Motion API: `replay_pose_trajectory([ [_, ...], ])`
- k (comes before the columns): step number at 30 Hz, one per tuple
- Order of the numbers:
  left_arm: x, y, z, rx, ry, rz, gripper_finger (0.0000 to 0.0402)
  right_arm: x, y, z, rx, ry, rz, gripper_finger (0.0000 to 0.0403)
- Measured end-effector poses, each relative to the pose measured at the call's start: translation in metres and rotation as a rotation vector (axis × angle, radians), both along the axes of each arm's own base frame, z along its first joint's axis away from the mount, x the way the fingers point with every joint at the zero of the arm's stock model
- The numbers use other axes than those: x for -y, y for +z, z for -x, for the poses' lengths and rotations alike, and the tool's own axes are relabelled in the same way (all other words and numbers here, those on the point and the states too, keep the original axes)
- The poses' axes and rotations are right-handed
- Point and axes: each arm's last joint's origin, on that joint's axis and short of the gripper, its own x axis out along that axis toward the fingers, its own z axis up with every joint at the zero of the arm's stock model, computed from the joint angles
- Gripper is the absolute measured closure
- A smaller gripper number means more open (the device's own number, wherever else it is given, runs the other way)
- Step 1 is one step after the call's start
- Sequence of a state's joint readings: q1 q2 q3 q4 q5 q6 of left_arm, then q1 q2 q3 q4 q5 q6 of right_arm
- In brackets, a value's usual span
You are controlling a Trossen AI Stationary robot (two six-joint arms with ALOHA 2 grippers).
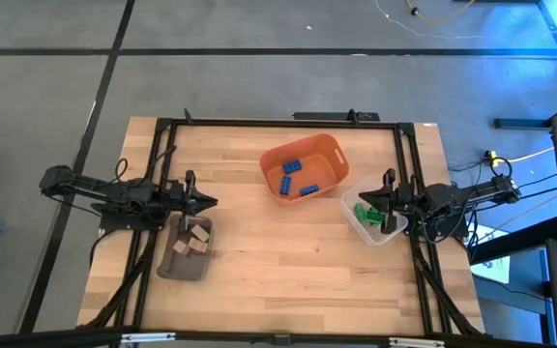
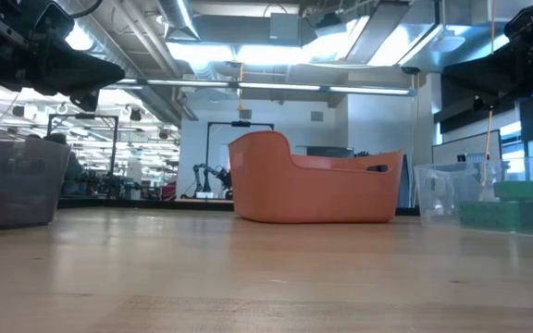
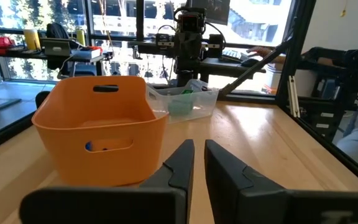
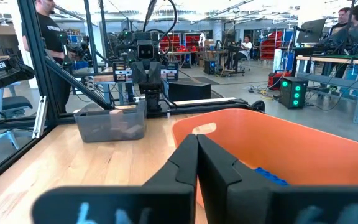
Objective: Sort & place blocks by color
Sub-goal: Return to Home Position
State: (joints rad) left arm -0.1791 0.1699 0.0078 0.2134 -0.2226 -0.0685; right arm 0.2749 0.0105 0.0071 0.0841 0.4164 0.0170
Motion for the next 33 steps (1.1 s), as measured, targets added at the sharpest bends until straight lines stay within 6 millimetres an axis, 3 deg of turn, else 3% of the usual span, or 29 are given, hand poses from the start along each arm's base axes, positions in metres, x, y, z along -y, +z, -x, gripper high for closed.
replay_pose_trajectory([
  [20, 0.0, 0.0, 0.0, 0.0, 0.0, 0.0, 0.0396, 0.0, 0.0, 0.0, 0.0, 0.0, 0.0, 0.0393],
  [33, 0.0, 0.0, 0.0, 0.0, 0.0, 0.0, 0.0377, 0.0, 0.0, 0.0, 0.0, 0.0, 0.0, 0.0393],
])
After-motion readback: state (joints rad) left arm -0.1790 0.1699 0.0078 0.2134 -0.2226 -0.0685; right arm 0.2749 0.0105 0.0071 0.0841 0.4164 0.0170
